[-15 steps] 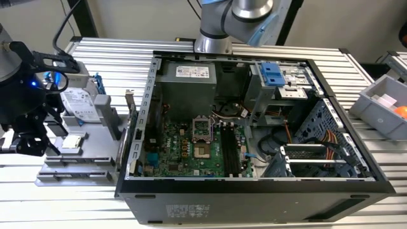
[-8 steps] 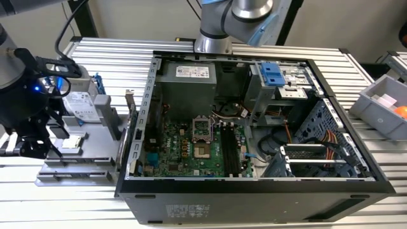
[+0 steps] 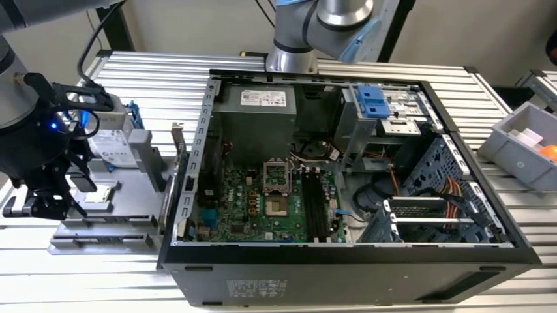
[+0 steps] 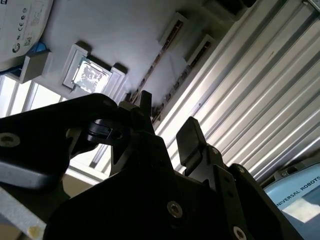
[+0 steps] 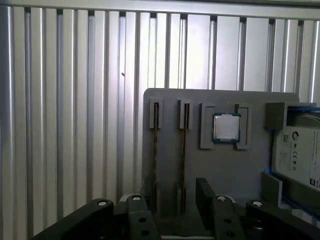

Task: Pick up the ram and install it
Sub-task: 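Pick up the ram and move it above insertion slot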

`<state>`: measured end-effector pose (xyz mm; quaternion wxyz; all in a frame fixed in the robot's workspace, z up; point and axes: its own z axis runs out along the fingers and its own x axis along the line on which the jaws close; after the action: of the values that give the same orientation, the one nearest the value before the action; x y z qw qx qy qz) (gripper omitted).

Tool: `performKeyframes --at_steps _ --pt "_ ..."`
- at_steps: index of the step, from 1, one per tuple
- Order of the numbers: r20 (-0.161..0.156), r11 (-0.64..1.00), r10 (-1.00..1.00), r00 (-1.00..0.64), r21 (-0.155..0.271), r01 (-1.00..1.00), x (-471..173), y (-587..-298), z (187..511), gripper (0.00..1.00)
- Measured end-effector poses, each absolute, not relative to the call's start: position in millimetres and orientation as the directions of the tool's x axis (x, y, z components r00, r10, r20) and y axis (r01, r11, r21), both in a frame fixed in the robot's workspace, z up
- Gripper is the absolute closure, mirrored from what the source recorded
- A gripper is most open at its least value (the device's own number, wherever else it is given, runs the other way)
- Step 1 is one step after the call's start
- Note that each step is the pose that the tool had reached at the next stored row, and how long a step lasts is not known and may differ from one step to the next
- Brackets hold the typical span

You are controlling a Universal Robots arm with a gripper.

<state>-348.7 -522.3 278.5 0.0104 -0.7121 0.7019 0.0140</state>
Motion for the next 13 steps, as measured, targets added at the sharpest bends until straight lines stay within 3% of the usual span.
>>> performKeyframes --at_steps 13 --pt "-0.035 -0.014 -0.999 0.014 0.005 -1.0 -348.8 -528.6 266.0 0.0"
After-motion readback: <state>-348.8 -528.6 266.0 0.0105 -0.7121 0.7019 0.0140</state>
